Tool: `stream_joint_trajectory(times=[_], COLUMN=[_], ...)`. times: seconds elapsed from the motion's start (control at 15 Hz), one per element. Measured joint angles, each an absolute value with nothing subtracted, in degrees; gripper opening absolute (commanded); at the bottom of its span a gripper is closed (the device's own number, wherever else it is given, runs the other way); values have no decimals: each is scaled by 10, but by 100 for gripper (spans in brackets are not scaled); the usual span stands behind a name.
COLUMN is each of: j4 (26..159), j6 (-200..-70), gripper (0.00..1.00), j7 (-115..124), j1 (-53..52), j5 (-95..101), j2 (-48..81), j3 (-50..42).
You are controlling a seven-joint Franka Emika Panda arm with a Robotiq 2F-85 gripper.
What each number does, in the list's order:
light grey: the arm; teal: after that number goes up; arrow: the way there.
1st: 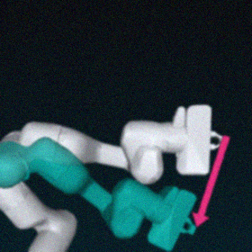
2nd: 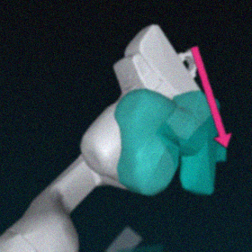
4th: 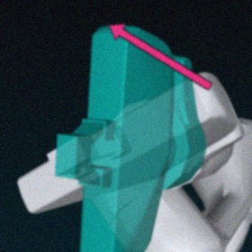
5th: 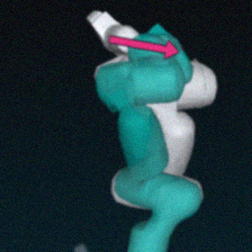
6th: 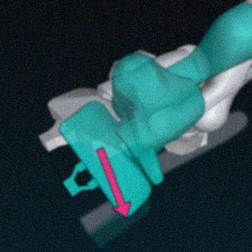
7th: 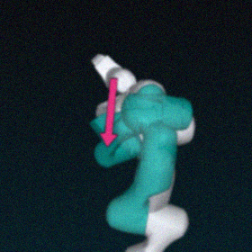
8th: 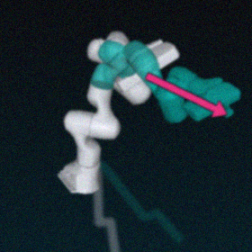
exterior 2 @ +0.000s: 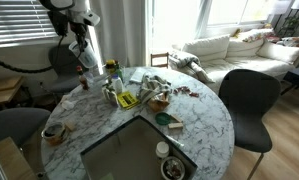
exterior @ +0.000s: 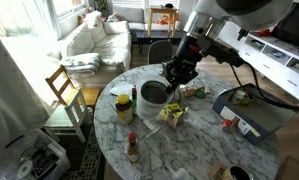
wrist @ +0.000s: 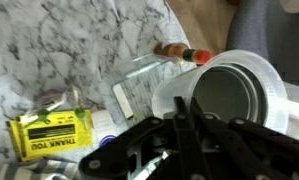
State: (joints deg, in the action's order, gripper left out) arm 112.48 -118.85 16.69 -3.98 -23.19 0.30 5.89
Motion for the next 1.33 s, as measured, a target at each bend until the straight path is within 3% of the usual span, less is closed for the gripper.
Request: stream_joint_trajectory(times=[0.47,1.07,1.13,1.33], j4=[1168,1212,1207,1183], j6=[-1042,-1013,-997,-956], gripper=[2,2,26,46], j7=[338,476,488,517], j1=[-31,-23,-24,-30], j5=[-93,22,29,43], j2=[-58,81,98,141], j3=[53,39,37,29])
